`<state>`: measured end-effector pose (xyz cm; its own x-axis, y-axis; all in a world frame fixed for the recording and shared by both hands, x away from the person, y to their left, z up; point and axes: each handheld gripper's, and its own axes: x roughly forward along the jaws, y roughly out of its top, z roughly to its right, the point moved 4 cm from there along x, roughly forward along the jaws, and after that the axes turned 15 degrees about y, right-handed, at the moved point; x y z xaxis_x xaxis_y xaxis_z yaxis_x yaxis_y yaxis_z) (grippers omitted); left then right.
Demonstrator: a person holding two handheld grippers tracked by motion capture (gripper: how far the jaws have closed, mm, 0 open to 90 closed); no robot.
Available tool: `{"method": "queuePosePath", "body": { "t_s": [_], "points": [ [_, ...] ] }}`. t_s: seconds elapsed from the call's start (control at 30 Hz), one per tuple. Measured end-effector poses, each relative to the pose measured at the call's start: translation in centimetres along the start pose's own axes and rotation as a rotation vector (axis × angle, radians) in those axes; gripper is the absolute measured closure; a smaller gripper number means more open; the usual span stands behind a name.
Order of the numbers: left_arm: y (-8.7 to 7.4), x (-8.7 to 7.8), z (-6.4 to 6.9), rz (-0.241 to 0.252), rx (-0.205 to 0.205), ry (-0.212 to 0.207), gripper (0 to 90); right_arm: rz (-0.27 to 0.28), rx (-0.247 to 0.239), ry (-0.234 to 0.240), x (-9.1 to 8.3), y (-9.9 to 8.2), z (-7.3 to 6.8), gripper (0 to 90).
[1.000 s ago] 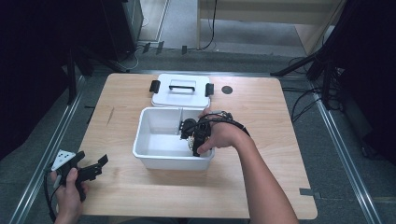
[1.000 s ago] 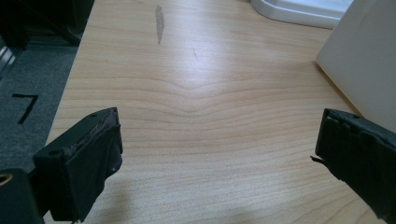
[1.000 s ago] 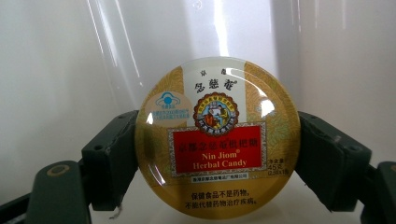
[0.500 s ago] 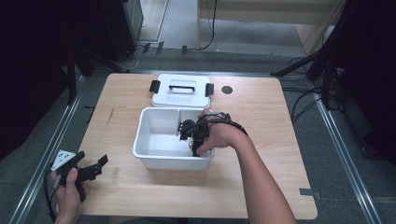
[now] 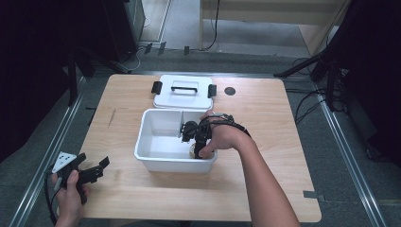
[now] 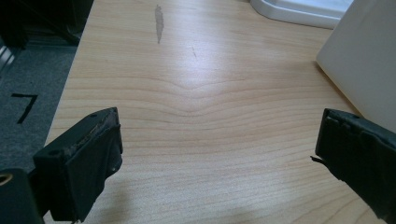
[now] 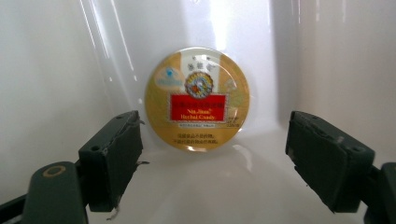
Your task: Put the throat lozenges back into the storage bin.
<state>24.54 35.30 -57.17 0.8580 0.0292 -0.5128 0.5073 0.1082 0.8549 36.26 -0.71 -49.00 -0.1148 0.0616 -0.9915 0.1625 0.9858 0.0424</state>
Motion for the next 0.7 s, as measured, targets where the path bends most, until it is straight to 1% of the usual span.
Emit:
{"method": "queuePosePath", "body": {
  "t_s": [0.07,0.2,0.33,0.37,0.4,0.43,0.5,0.57,0.6,0.67,0.7],
  "points": [
    [0.0,0.0,0.0,0.001,-0.001,0.000,1.3,0.002,-0.008,0.000,0.0,0.0,0.0,19.5],
    [0.0,0.0,0.0,0.001,-0.002,0.001,1.2,0.000,-0.003,0.005,-0.1,-0.1,-0.1,20.8],
    [0.0,0.0,0.0,0.000,-0.001,0.001,1.2,0.019,-0.005,0.007,-0.3,-0.1,-0.2,21.8],
    [0.0,0.0,0.0,0.000,-0.001,0.001,1.3,0.028,-0.017,0.005,-0.5,0.0,-0.1,22.1],
    [0.0,0.0,0.0,0.000,-0.001,0.001,1.3,0.033,-0.004,0.004,-0.7,-0.1,-0.1,22.4],
    [0.0,0.0,0.0,0.001,-0.002,0.001,1.2,0.042,-0.008,0.004,-0.8,-0.1,-0.1,22.4],
    [0.0,0.0,0.0,0.001,-0.002,0.001,1.3,0.054,0.005,0.005,-1.4,-0.1,-0.2,22.5],
    [0.0,0.0,0.0,0.001,-0.002,0.001,1.3,0.060,-0.005,0.004,-1.5,-0.2,-0.2,22.5],
    [0.0,0.0,0.0,0.001,-0.002,0.001,1.3,0.063,0.002,0.005,-1.7,-0.2,-0.3,22.5],
    [0.0,0.0,0.0,0.000,-0.001,0.001,1.3,0.076,-0.012,0.004,-2.2,-0.2,-0.5,22.1],
    [0.0,0.0,0.0,0.000,-0.001,0.001,1.3,0.080,0.000,0.006,-2.5,-0.3,-0.6,22.1]
  ]
}}
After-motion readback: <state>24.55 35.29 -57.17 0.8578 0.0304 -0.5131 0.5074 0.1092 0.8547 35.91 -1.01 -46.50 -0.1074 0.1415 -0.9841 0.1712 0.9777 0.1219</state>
